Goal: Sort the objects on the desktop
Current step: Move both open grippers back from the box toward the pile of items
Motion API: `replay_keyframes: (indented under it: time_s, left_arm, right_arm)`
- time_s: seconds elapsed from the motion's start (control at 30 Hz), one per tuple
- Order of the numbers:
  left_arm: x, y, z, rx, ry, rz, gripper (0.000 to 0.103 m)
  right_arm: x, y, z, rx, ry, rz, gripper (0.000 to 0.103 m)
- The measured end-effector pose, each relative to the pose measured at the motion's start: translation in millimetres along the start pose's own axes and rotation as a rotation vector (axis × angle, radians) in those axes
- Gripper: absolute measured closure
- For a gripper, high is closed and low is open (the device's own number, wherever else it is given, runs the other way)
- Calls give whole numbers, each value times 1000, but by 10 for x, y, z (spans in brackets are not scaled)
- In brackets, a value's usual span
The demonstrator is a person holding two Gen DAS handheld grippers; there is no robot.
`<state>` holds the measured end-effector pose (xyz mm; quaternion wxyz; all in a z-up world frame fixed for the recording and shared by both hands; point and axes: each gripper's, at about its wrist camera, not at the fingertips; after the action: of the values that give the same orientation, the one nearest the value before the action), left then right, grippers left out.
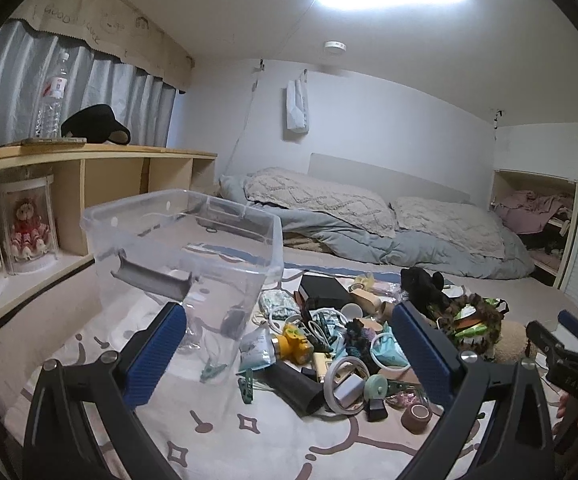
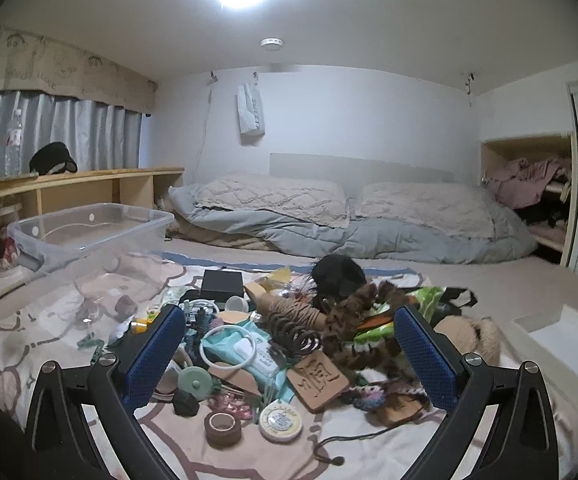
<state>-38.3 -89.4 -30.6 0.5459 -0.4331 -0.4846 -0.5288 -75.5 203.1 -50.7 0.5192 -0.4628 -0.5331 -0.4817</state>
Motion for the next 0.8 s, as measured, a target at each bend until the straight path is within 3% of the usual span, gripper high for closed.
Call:
replay_keyframes:
  time_s: [0.23, 0.47, 0.8]
  left_arm:
    - [-127, -108, 83, -4, -8, -35, 0]
    - [-398, -248, 190, -5, -35, -102, 0]
    - [-742, -354, 353, -46, -77, -192, 0]
  right_arm:
    - [-261, -127, -37, 9, 21, -68, 0]
    - [-667, -479, -24, 65, -98, -325, 0]
    - [-1038, -832, 27, 16, -136, -521, 0]
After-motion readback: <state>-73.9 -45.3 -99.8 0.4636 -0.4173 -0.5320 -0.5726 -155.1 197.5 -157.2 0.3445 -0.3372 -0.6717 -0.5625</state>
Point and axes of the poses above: each gripper's, at about its wrist camera, not at the fingertips, and y roughly against the way its jaws point, z to its right, x to its top, and after that the axes turned 13 degrees about z, right-handed
